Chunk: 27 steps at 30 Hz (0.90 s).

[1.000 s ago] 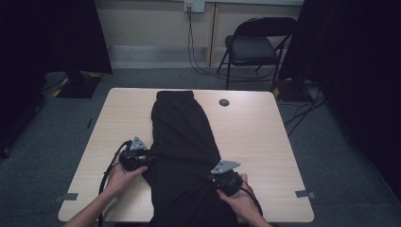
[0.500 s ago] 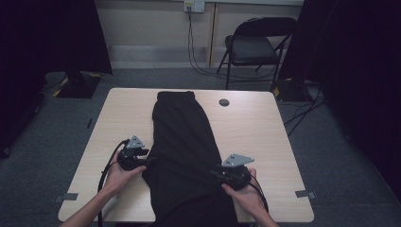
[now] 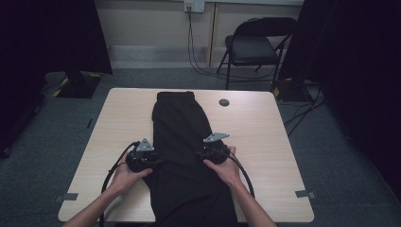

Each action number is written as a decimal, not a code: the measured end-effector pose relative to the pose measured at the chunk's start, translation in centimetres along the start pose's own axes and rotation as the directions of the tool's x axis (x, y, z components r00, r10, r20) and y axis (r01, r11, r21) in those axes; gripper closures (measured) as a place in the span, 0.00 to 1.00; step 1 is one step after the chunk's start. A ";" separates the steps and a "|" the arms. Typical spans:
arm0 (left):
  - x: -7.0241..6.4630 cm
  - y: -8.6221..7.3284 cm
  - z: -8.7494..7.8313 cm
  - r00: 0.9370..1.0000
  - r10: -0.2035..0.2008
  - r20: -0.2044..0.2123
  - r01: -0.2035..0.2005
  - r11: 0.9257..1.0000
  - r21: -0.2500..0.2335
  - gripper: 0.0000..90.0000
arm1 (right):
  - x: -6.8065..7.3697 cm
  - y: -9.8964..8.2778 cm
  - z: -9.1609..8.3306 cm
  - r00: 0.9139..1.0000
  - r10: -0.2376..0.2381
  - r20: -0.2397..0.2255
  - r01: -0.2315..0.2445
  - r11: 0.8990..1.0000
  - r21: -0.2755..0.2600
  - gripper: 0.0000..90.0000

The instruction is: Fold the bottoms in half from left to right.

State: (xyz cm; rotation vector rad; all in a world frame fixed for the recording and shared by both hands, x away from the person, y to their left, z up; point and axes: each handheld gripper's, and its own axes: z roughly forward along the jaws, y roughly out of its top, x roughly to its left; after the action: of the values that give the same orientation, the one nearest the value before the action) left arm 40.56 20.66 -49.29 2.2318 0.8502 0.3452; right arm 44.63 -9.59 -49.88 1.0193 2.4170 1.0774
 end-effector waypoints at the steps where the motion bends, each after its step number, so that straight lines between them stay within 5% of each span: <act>1: -0.2 -0.1 0.0 1.000 -0.006 0.014 0.005 1.000 0.002 0.62 | -0.4 -0.2 -0.2 0.999 0.038 0.011 -0.038 0.999 0.008 0.48; 10: -1.5 -0.6 -0.2 0.999 0.024 0.042 -0.023 0.999 -0.022 0.53 | 0.5 -2.6 -3.3 1.000 -0.025 -0.016 0.026 0.999 0.048 0.48; 16: -4.2 -0.7 -0.6 0.994 0.060 0.087 -0.060 0.998 0.008 0.54 | 2.6 -5.4 -6.7 1.000 -0.022 -0.014 0.023 0.997 0.072 0.48; 20: -6.9 -1.3 -1.9 0.986 0.092 0.139 -0.101 0.993 0.055 0.54 | 4.3 -6.9 -8.9 0.998 -0.044 -0.038 0.048 0.993 0.112 0.48; 24: -7.7 -2.0 -3.3 0.969 0.041 0.242 -0.067 0.993 0.100 0.59 | 5.4 -7.7 -10.1 0.996 -0.059 -0.070 0.069 0.988 0.137 0.46; 27: -7.3 -1.8 -3.8 0.972 0.046 0.229 -0.065 0.995 0.078 0.65 | 5.0 -7.2 -10.3 0.996 -0.031 -0.083 0.039 0.995 0.092 0.48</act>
State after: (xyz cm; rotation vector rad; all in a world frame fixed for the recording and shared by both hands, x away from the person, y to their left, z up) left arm 32.49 18.75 -47.78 2.3233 0.6924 0.0773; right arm 32.28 -14.74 -48.23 0.9758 2.5629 1.0213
